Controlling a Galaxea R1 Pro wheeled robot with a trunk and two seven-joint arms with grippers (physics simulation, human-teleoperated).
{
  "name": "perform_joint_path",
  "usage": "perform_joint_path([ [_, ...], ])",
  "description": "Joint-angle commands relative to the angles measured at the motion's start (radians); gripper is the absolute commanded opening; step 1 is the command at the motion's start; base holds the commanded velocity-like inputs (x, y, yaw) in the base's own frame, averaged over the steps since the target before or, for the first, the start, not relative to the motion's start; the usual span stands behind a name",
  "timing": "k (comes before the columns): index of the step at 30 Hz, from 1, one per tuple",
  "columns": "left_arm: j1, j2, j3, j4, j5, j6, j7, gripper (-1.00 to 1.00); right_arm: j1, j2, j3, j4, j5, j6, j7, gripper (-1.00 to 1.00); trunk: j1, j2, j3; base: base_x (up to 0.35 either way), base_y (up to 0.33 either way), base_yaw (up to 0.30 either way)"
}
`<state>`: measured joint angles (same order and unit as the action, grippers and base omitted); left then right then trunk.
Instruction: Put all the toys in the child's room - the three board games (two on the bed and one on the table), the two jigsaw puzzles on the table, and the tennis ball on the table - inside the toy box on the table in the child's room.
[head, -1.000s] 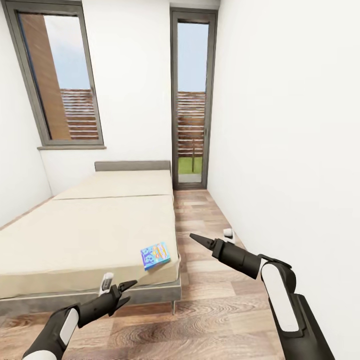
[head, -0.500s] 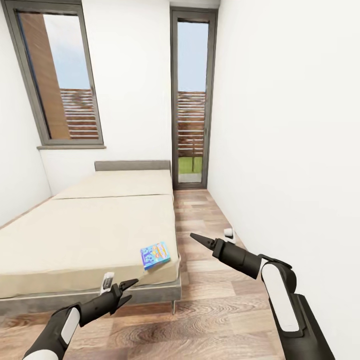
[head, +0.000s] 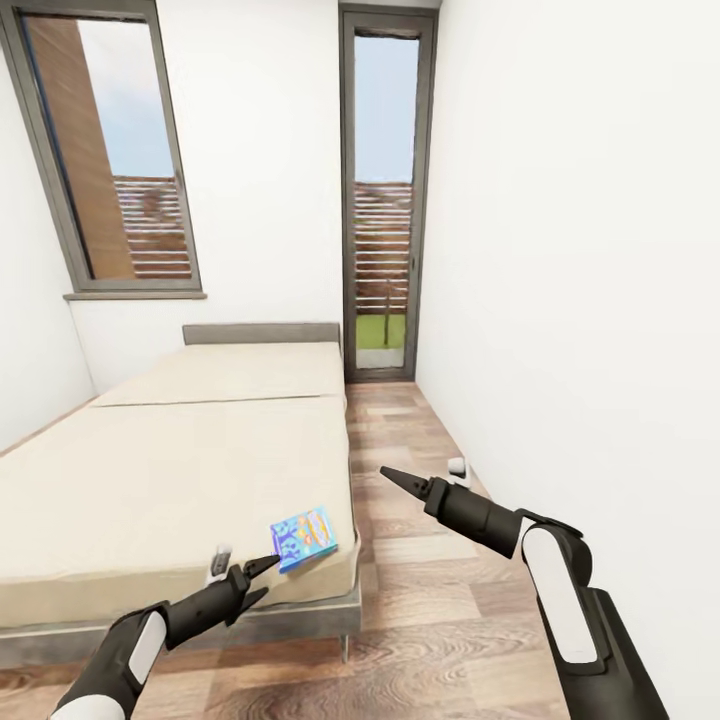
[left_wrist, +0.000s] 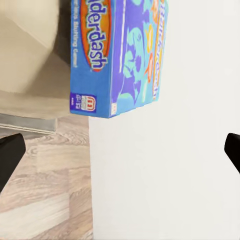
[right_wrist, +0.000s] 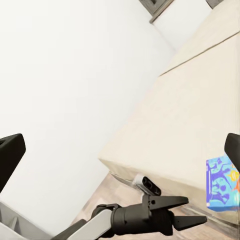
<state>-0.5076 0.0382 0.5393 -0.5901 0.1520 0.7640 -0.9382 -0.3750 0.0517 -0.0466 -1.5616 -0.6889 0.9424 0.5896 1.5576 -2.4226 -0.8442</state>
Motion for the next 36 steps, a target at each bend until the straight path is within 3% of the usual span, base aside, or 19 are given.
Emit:
perform_joint_path([
  [1,-0.001,-0.001,0.002,0.001,0.001,0.006,-0.002,1.00,-0.001,0.002,-0.002,0.000,0.003,0.006,0.004,1.00,0.000,0.000,-0.001,0.282,-0.002,0.000],
  [14,-0.002,-0.008,0.004,0.003,0.001,0.006,-0.001,1.00,-0.001,0.004,-0.001,0.002,0.002,-0.018,-0.023,1.00,0.000,0.000,-0.001,0.065,0.000,0.000],
  [22,-0.002,-0.008,0.004,0.003,0.003,0.006,-0.001,1.00,-0.001,0.002,-0.001,0.002,0.002,-0.023,-0.023,1.00,0.031,-0.056,-0.026,0.001,0.000,0.000],
  [32,-0.002,-0.008,0.005,0.003,0.003,0.008,-0.001,1.00,-0.001,0.007,0.002,0.002,0.005,-0.024,-0.023,1.00,0.031,-0.056,-0.026,0.000,0.000,0.000],
  [36,-0.002,-0.007,0.005,0.003,0.003,0.006,-0.001,1.00,-0.001,0.009,0.002,0.002,0.005,-0.024,-0.024,1.00,0.043,-0.078,-0.039,0.000,0.000,0.000],
])
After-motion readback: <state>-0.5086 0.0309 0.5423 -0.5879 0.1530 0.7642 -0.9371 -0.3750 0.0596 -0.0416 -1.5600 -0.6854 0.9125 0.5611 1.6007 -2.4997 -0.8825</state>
